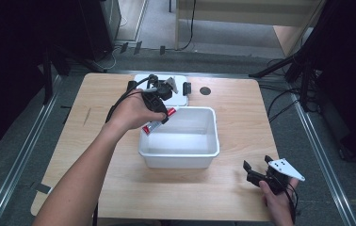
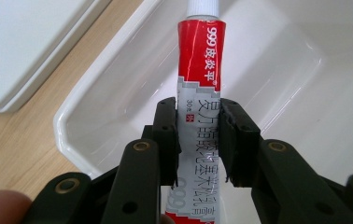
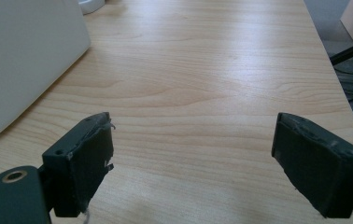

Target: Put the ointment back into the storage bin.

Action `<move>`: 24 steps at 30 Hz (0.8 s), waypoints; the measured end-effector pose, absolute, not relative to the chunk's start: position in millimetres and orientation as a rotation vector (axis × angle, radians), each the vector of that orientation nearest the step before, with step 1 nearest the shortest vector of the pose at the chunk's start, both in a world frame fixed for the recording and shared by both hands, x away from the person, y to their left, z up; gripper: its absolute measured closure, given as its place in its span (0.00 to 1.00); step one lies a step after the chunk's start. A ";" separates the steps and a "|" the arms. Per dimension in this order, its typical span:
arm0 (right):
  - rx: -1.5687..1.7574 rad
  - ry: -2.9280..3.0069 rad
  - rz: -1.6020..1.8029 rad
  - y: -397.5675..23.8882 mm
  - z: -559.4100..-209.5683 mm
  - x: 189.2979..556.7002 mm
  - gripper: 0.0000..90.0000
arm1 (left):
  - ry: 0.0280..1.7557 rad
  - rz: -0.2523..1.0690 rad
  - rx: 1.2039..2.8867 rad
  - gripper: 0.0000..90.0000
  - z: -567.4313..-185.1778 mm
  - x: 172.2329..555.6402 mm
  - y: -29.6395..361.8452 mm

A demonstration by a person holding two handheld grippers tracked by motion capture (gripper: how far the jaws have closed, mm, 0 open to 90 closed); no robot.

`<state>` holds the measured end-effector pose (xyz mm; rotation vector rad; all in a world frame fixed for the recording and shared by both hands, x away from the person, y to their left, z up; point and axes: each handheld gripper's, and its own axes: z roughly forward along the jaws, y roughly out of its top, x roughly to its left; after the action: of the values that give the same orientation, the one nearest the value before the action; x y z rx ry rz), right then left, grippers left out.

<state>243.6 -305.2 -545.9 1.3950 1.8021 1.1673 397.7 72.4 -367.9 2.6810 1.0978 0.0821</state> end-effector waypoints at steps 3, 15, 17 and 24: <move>1.395 1.802 1.168 -305.2 -545.9 243.6 0.14 | 1.098 0.077 2.685 0.79 -369.1 397.4 70.1; 1.396 1.802 1.171 -305.6 -545.9 243.6 0.14 | 1.100 0.080 2.694 0.79 -376.9 400.6 66.7; 1.397 1.802 1.170 -305.6 -545.8 243.6 0.14 | 1.101 0.082 2.699 0.79 -379.6 401.0 66.5; 1.391 1.801 1.172 -305.9 -545.9 243.9 0.14 | 1.111 0.068 2.706 0.79 -389.4 402.8 65.5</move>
<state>243.9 -305.9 -545.9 1.3911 1.8013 1.1717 402.8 65.5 -389.4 2.7055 1.1106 0.0684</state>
